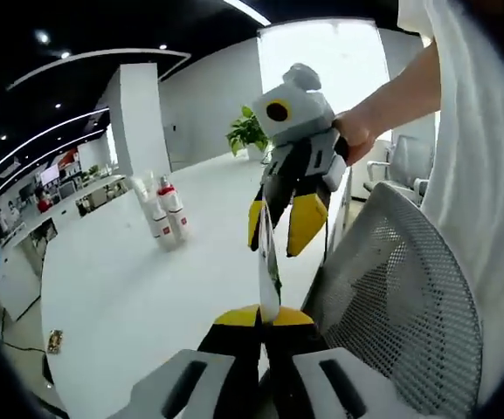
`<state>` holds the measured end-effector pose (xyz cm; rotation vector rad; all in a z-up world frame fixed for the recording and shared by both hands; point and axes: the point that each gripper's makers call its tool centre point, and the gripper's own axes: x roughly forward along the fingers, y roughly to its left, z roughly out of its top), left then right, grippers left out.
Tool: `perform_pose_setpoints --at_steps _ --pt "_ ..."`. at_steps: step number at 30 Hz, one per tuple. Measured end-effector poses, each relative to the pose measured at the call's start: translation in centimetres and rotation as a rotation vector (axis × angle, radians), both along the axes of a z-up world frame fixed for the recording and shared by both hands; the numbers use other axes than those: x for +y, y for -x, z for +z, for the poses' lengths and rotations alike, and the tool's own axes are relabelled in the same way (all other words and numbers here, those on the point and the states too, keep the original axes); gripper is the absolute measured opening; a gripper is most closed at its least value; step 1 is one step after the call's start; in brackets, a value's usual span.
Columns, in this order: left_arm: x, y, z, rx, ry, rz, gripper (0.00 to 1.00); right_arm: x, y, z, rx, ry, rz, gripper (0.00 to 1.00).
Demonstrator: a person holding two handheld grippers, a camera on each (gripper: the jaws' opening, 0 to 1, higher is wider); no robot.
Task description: Arrange the skincare products in the storage area until every visible bottle or jar stands upright without overlapping.
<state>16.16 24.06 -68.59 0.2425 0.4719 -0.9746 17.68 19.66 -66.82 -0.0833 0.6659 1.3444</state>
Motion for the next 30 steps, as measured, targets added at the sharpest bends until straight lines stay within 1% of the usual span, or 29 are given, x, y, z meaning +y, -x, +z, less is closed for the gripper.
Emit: perform_pose_setpoints --at_steps 2,3,4,6,7,8,10,11,12,13,14,15,17,19,20,21,22,23,24,26,27,30 --pt "0.0 0.0 0.1 0.006 0.009 0.0 0.0 -0.1 0.1 -0.5 0.002 0.019 -0.003 0.31" --pt "-0.2 0.2 0.1 0.005 0.012 -0.008 0.0 -0.2 0.1 -0.8 -0.008 0.035 0.002 0.34" --pt "-0.3 0.3 0.1 0.006 0.011 -0.021 0.0 -0.2 0.2 -1.3 -0.033 0.061 0.011 0.38" --pt "-0.7 0.9 0.2 0.035 0.036 -0.052 0.0 0.1 0.2 -1.7 -0.035 0.066 0.007 0.47" --pt "-0.9 1.1 0.7 0.03 0.059 -0.061 0.0 0.3 0.4 -1.9 -0.032 0.065 0.019 0.48" --pt "-0.9 1.1 1.0 0.023 0.072 -0.064 0.0 0.6 0.8 -1.8 -0.017 0.059 0.042 0.47" --pt "-0.9 1.1 1.2 0.033 0.093 -0.062 0.0 1.3 2.0 -1.5 0.049 0.025 0.092 0.39" --pt "-0.8 1.0 1.2 0.037 0.091 -0.059 0.0 1.4 1.9 -1.5 0.046 0.027 0.086 0.38" --pt "-0.9 1.3 1.2 0.079 0.115 -0.057 0.0 1.3 1.7 -1.6 0.04 0.035 0.09 0.37" --pt "-0.9 1.2 1.2 0.075 0.116 -0.056 0.0 1.1 1.6 -1.7 0.04 0.039 0.093 0.34" --pt "-0.9 1.2 1.1 0.074 0.113 -0.057 0.0 0.7 1.4 -2.0 0.059 0.049 0.082 0.27" --pt "-1.0 1.3 1.1 0.079 0.116 -0.062 0.0 0.4 1.2 -2.1 0.068 0.053 0.076 0.22" --pt "-1.0 1.3 1.3 0.073 0.125 -0.06 0.0 0.1 1.4 -1.6 0.079 0.024 0.068 0.2" --pt "-0.7 0.9 1.4 0.105 0.146 -0.028 0.0 -0.3 1.6 -1.5 0.098 0.026 0.064 0.15" --pt "-0.4 0.5 1.5 0.129 0.163 0.01 0.0 -0.6 1.7 -1.6 0.106 0.027 0.066 0.07" --pt "-0.4 0.2 1.7 0.125 0.181 0.014 0.0 -0.2 2.0 -0.6 0.158 -0.045 0.047 0.06" --pt "-0.3 0.3 1.6 0.14 0.176 0.014 0.0 -0.4 2.0 -0.6 0.175 -0.037 0.038 0.06" --pt "-0.4 0.3 1.8 0.143 0.187 0.013 0.0 -0.5 2.0 -0.4 0.205 -0.048 0.02 0.06" --pt "-0.4 0.3 1.8 0.142 0.19 0.014 0.0 -0.6 1.9 -0.3 0.2 -0.052 0.025 0.06" --pt "-0.4 0.4 1.8 0.153 0.193 0.018 0.0 -0.5 2.2 -0.2 0.251 -0.077 0.013 0.05" --pt "-0.4 0.5 1.7 0.167 0.193 0.02 0.0 -0.4 2.2 -0.1 0.273 -0.089 -0.001 0.05" --pt "-0.4 0.4 1.7 0.173 0.198 0.033 0.01 -0.4 2.3 0.9 0.424 -0.177 -0.073 0.04"
